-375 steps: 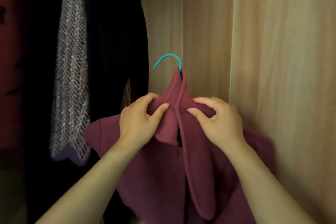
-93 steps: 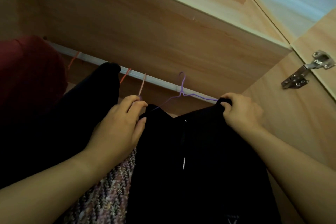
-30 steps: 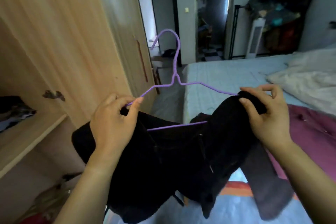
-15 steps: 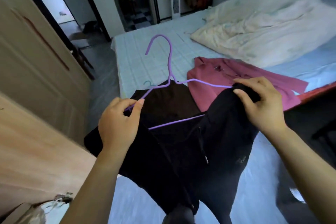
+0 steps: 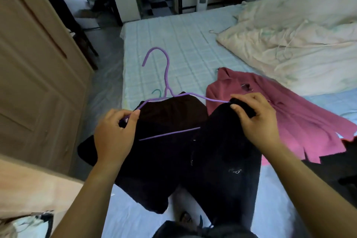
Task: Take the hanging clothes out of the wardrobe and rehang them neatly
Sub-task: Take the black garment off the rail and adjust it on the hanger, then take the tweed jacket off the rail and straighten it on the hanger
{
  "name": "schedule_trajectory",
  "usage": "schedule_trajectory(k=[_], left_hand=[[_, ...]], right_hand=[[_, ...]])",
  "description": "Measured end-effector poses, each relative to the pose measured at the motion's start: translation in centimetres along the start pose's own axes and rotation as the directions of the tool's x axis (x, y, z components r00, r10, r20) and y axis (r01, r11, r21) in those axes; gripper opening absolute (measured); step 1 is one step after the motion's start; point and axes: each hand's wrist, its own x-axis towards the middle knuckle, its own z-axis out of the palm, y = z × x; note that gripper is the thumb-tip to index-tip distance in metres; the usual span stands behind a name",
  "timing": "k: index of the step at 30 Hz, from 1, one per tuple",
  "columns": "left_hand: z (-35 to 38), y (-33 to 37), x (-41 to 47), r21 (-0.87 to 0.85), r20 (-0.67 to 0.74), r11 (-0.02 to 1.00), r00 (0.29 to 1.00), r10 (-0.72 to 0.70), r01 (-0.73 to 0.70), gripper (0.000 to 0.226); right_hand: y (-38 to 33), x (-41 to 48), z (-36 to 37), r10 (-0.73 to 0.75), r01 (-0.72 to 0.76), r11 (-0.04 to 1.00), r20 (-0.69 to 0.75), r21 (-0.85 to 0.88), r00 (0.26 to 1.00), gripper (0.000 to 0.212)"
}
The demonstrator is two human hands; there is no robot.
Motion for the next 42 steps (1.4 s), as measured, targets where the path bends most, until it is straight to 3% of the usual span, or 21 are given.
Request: schedule_trajectory(k=[7,19,21,24,26,31,37,42], left_hand=[[2.6,-3.4,6.7,0.062,-0.002,0.996,0.998,-0.060,0.060,0.021],[12.5,-9.7,19.2,0.411,0.077,0.882,0.956,-0.284,0.229,0.029],[14.2,-10.7,20.0,0.465,0.115,0.846,0.929,-0.351,0.262,0.033],[16.3,-12.0,19.3,0.522,0.218,0.808,0.873,-0.436,0.273,0.056],[17.3,-12.3,17.5,0.541,0.246,0.790,0.845,-0.475,0.287,0.072],[17.7,-12.2,10.8,0.555,0.215,0.729,0.778,-0.591,0.400,0.072],[13.9,-11.0,4.4,0.548,0.101,0.663,0.746,-0.659,0.511,0.070],[7.4,-11.6,-0.3,0.500,-0.097,0.577,0.704,-0.704,0.646,0.068]], right_hand=[[3.2,8.3,7.3,-0.015,0.013,1.000,0.121,0.016,0.993,0.022],[13.8,20.0,21.7,0.029,-0.021,1.000,0.453,-0.022,0.891,0.025],[15.5,20.9,24.2,0.063,-0.007,0.995,0.553,-0.103,0.831,0.029],[16.4,21.2,27.3,0.141,0.074,0.965,0.740,-0.250,0.658,0.041],[16.5,20.1,28.5,0.097,0.168,0.958,0.811,-0.234,0.577,0.048],[14.7,15.7,29.4,0.064,0.368,0.906,0.927,-0.210,0.370,0.060],[9.1,10.9,29.1,-0.064,0.431,0.901,0.968,-0.049,0.243,0.089],[1.5,6.4,31.5,-0.270,0.502,0.849,0.952,0.164,0.146,0.082]])
